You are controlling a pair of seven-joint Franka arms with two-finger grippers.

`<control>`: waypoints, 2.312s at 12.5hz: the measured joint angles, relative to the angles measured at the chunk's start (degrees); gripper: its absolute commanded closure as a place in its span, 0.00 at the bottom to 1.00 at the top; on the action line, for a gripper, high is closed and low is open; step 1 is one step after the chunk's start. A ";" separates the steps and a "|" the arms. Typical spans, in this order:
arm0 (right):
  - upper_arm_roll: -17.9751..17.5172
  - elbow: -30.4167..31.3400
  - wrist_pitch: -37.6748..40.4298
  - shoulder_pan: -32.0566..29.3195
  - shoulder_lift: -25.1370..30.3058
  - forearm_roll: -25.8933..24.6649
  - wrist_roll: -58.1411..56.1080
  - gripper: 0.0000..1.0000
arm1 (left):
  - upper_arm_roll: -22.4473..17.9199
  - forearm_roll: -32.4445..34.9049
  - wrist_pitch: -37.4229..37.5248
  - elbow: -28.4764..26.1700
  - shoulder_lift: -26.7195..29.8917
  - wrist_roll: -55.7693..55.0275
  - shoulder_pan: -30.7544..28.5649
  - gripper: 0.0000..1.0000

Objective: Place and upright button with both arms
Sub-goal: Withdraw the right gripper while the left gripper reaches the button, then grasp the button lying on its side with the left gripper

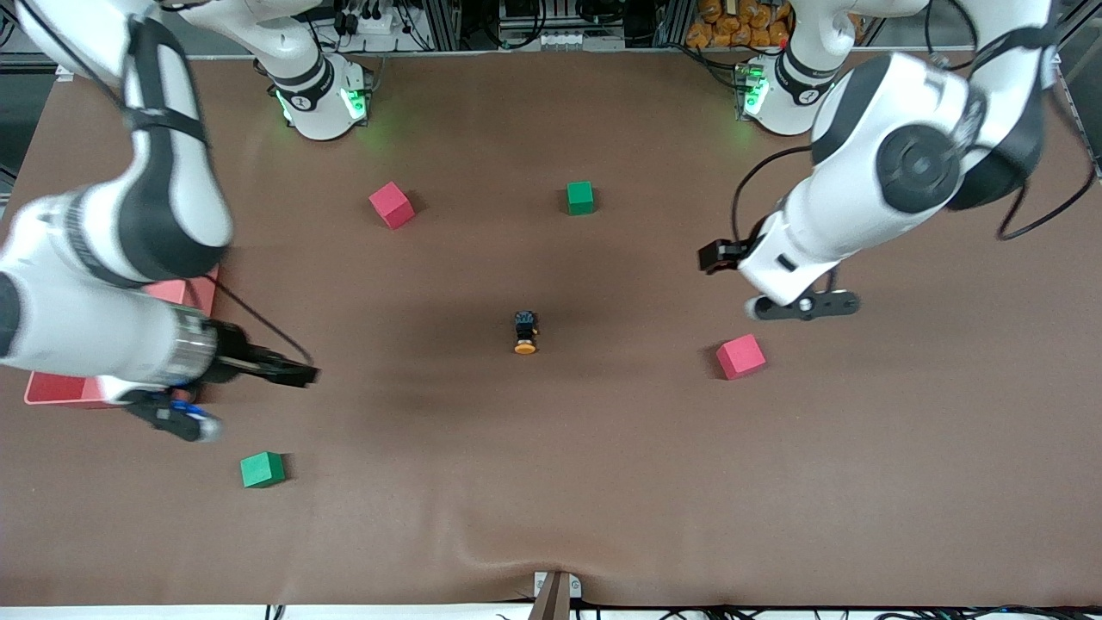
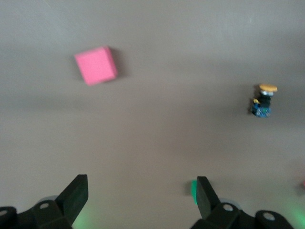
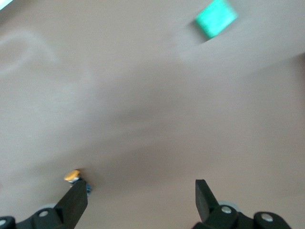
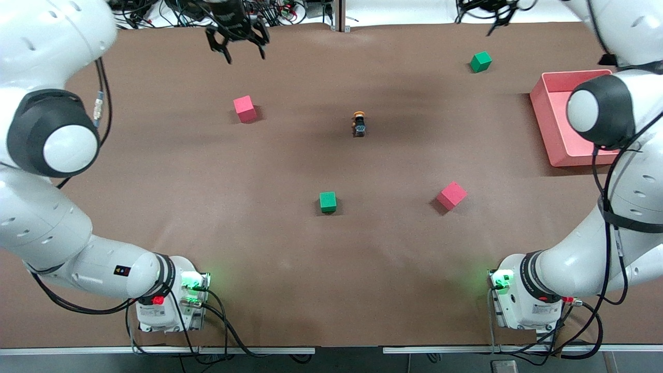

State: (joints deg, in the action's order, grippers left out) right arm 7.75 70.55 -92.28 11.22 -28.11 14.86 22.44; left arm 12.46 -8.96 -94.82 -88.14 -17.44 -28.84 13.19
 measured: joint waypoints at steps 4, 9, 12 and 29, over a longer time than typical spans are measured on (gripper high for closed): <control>0.15 -1.74 7.58 -5.21 8.45 -2.57 -4.40 0.00 | 0.08 -2.55 -1.47 4.69 -10.55 -9.21 6.37 0.00; 0.10 7.96 6.79 -7.15 23.10 -9.21 -6.95 0.00 | 0.08 -6.73 -8.86 9.06 -22.29 -13.20 11.25 0.00; -0.05 19.19 4.16 -7.15 30.69 -12.01 -7.21 0.00 | 0.09 -11.34 -12.79 11.31 -27.78 -13.20 12.22 0.00; -0.85 16.06 4.56 -7.34 29.91 -14.19 -15.35 0.00 | 0.35 -22.31 -28.09 19.95 -40.38 -10.46 18.52 0.00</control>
State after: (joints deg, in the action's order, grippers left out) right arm 6.90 86.61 -87.72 3.88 1.80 0.67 7.09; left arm 12.82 -31.27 -122.92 -68.19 -57.82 -39.30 31.70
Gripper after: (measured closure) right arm 0.000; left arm 0.000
